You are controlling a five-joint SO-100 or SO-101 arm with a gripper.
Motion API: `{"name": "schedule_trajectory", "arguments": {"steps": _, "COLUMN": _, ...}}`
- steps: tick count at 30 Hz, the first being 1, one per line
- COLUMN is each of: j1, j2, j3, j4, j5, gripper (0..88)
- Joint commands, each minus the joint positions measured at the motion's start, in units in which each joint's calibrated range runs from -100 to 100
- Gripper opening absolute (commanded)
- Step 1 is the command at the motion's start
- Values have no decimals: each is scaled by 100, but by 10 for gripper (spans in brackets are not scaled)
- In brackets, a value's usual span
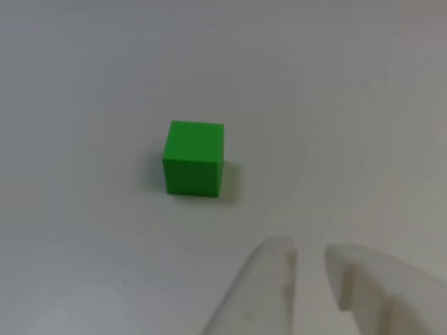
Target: Pick up green cube and drop it in the blue box
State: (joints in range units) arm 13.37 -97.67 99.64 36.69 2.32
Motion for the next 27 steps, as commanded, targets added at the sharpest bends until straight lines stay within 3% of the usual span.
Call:
{"name": "schedule_trajectory", "arguments": {"steps": 1, "j1": 21, "j2": -108, "j3": 18, "j4": -80, "j5": 15, "gripper": 4}}
{"name": "schedule_trajectory", "arguments": {"steps": 7, "j1": 7, "j2": -116, "j3": 18, "j4": -105, "j5": 15, "gripper": 4}}
{"name": "schedule_trajectory", "arguments": {"steps": 14, "j1": -716, "j2": -116, "j3": 18, "j4": -97, "j5": 15, "gripper": 4}}
{"name": "schedule_trajectory", "arguments": {"steps": 27, "j1": -745, "j2": 43, "j3": -389, "j4": -146, "j5": 20, "gripper": 5}}
